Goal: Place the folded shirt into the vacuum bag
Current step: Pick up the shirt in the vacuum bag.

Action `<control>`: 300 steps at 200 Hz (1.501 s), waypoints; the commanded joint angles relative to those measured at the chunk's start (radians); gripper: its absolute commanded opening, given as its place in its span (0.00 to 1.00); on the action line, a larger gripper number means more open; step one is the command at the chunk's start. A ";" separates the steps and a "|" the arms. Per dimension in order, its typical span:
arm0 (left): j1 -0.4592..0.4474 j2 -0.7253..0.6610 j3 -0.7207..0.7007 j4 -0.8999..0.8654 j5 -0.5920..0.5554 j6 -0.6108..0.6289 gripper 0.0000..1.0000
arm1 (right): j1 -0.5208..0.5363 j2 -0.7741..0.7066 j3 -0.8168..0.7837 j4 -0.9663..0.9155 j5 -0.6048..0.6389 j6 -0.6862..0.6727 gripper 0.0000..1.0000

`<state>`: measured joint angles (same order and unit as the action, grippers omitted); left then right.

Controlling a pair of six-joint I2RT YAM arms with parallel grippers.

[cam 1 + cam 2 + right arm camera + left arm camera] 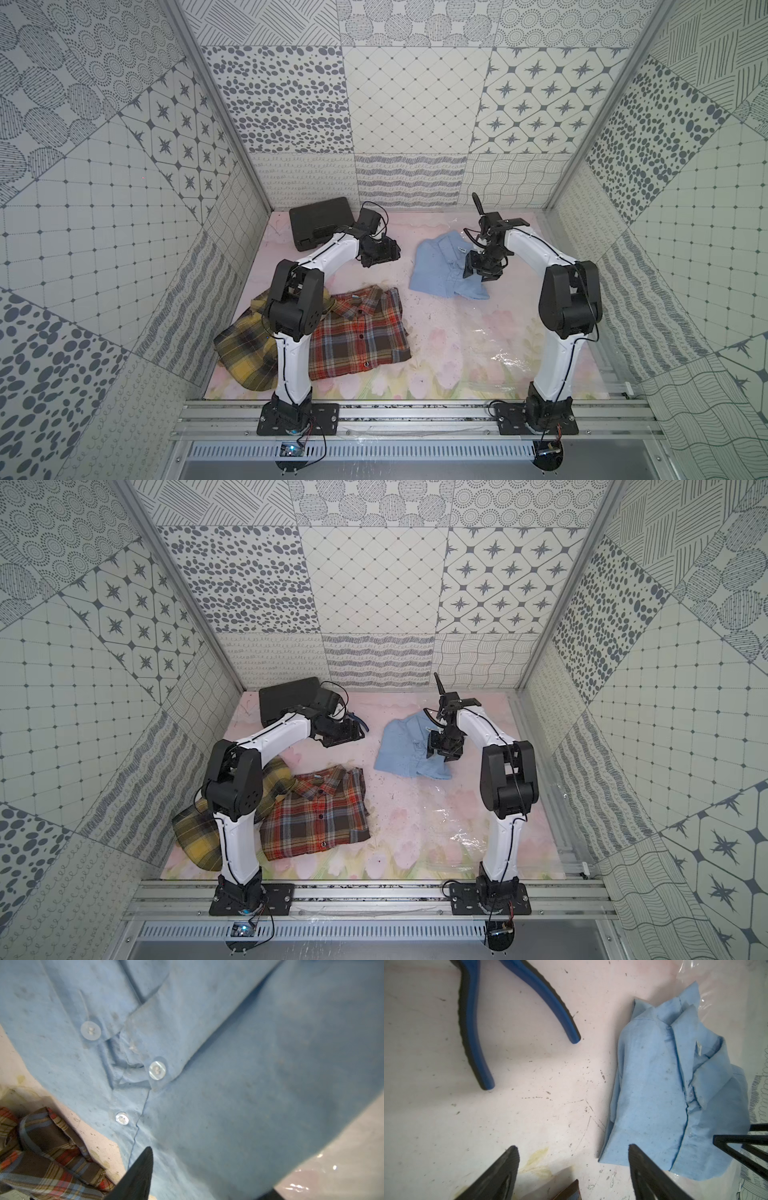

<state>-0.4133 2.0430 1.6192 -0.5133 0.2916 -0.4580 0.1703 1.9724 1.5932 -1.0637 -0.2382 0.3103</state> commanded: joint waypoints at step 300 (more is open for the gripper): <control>-0.219 0.021 -0.193 0.413 0.094 -0.301 0.00 | 0.246 -0.018 0.105 0.089 0.361 -0.025 0.18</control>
<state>-0.6147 2.0758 1.4727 -0.2478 0.3744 -0.6743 0.3931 1.9339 1.6478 -0.9730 0.2501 0.2474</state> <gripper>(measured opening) 0.073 0.165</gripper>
